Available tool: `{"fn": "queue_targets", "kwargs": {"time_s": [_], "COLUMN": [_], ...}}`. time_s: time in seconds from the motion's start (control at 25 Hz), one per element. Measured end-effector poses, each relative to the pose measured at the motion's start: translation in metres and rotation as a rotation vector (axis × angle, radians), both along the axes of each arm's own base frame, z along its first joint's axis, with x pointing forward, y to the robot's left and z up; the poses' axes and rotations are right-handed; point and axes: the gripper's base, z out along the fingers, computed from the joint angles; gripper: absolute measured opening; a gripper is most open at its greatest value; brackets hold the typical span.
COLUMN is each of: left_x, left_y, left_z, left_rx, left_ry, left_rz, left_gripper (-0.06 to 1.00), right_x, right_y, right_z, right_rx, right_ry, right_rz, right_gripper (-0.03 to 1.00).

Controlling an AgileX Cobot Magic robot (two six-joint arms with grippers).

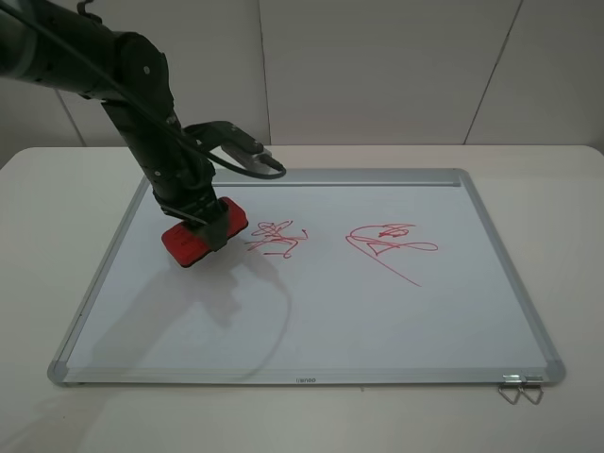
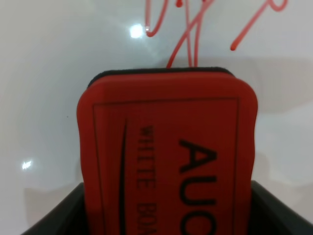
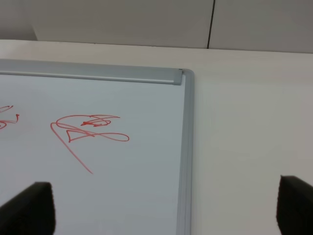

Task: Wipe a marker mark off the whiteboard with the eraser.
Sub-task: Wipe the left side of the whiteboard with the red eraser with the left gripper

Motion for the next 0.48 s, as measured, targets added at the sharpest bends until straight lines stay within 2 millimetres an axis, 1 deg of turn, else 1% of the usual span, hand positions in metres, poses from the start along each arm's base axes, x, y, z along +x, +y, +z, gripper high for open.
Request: {"fn": "queue_targets", "kwargs": {"time_s": [0.28,0.4,0.48], "left_x": [0.004,0.012,0.018], "left_y": [-0.001,0.001,-0.001], "left_z": [0.006,0.01,0.007], "left_rx": [-0.069,-0.103,-0.111], "left_ry": [0.045,0.059,0.082], "left_rz": [0.323,0.458,0.532], "left_gripper": [0.58,0.58,0.58], "right_x": [0.0,0.0,0.0], "right_y": [0.0,0.0,0.0], "right_z": [0.0,0.0,0.0], "right_rx": [0.0,0.0,0.0], "right_ry": [0.0,0.0,0.0], "right_rz": [0.0,0.0,0.0], "right_gripper": [0.83,0.83,0.83]}}
